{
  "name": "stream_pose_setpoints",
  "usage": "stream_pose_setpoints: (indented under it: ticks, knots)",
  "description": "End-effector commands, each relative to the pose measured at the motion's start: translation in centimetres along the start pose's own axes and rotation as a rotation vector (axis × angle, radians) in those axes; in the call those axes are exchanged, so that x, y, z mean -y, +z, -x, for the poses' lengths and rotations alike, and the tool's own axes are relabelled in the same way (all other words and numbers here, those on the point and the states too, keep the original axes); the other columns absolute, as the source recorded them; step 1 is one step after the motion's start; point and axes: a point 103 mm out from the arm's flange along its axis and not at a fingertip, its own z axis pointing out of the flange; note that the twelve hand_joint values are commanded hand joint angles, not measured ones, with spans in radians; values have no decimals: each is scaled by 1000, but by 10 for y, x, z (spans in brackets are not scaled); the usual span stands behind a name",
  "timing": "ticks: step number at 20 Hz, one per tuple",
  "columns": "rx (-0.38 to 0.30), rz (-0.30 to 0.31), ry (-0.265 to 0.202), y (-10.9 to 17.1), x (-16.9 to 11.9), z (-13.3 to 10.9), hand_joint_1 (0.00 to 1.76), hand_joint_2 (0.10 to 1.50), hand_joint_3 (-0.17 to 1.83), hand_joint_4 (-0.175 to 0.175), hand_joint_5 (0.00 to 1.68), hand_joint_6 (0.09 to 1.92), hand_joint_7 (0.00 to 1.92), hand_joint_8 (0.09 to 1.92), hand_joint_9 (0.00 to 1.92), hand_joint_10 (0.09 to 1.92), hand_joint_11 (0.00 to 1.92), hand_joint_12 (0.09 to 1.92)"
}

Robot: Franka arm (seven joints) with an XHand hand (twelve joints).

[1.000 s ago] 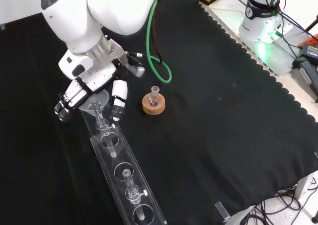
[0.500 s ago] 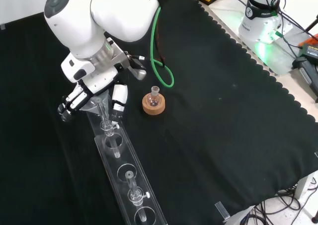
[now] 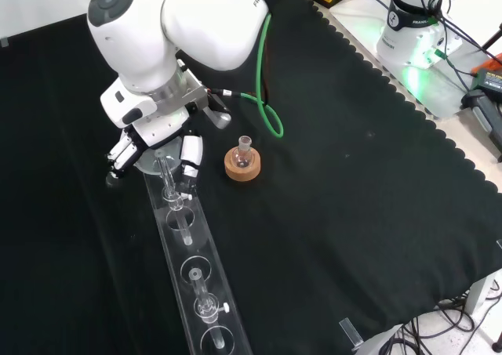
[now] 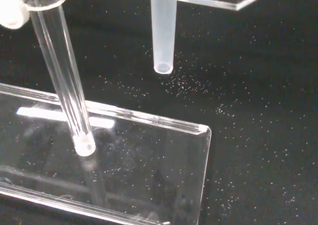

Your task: Pick up the funnel from the transparent funnel stand.

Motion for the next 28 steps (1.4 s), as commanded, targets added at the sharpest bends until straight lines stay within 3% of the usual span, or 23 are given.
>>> stream_pose_setpoints:
  ticks: [1,4,7,9,11,16,19,22,24,28]
  knots:
    - [71,142,-57,-10,3,4,962,876,26,-170,498,964,677,1400,1640,1081,1919,1031]
    - [100,197,-97,-14,4,10,1059,880,30,-175,593,1098,836,1426,1700,1075,1920,1108]
    - [141,281,-137,-23,8,11,1143,895,47,-175,754,1080,1009,1361,1768,1044,1920,1157]
    - [160,321,-141,-33,12,11,1166,960,109,-175,960,952,1081,1339,1819,1032,1920,1190]
    - [157,367,-155,-45,16,12,1177,980,128,-175,1061,866,1133,1323,1856,1019,1920,1207]
    - [172,450,-177,-67,28,12,1189,942,186,-175,1141,769,1249,1290,1913,1031,1920,1243]
    - [183,488,-189,-87,37,17,1194,838,380,-175,1163,772,1300,1280,1920,1044,1920,1268]
    - [211,505,-186,-107,47,25,1197,754,531,-175,1182,783,1340,1268,1920,1071,1920,1286]
    - [241,487,-166,-135,63,37,1201,713,600,-175,1197,782,1371,1256,1920,1087,1920,1302]
    - [244,506,-155,-176,91,50,1206,664,677,-175,1221,773,1399,1246,1920,1093,1920,1320]
